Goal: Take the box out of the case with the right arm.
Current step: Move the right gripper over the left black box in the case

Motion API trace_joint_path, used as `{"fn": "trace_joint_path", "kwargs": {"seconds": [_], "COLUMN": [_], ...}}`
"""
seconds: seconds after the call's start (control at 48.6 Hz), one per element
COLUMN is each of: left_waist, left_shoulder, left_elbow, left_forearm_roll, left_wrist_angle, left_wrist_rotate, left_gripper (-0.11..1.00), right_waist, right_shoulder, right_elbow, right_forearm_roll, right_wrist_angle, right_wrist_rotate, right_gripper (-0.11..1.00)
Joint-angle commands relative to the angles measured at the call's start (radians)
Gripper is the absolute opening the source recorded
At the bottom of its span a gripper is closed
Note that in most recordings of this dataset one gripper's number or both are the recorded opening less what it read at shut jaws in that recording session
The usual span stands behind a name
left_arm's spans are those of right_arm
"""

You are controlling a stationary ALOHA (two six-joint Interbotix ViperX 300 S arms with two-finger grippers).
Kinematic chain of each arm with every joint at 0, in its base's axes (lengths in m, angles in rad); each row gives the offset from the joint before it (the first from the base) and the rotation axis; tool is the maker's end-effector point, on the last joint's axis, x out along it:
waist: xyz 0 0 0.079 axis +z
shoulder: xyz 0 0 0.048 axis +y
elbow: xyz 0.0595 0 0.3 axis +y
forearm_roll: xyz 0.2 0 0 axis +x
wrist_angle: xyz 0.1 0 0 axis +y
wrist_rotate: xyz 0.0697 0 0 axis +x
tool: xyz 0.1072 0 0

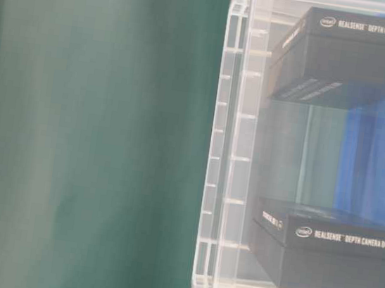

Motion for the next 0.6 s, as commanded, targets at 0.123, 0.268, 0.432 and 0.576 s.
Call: {"fn": "trace_joint_path", "kwargs": {"seconds": [0.123,0.268,0.432,0.576], "left_waist": [-0.002,-0.002,-0.002,-0.002], "left_shoulder": [-0.003,-0.012,-0.025,-0.029], "left_elbow": [-0.011,-0.009,-0.008,-0.006], "left_forearm_roll": [0.003,0.003,0.003,0.003], "left_wrist_angle": [-0.003,-0.003,-0.003,-0.003], "left_wrist_rotate": [0.002,0.002,0.003,0.003], "left_gripper": [0.02,0.02,0.02,0.02], "right_waist": [0.011,0.034,0.067,0.089], "right_shoulder": [0.094,0.201,0.359,0.489], "right_elbow": [-0.121,-0.236,-0.411,-0.569], "right_forearm_roll": [0.015,0.014,0.012,0.012], "right_wrist_angle": [-0.069,-0.071,-0.071,-0.066], "right_wrist_rotate": [0.003,0.021,0.064,0.074], "right_gripper": [0.91,0.91,0.91,0.91]}}
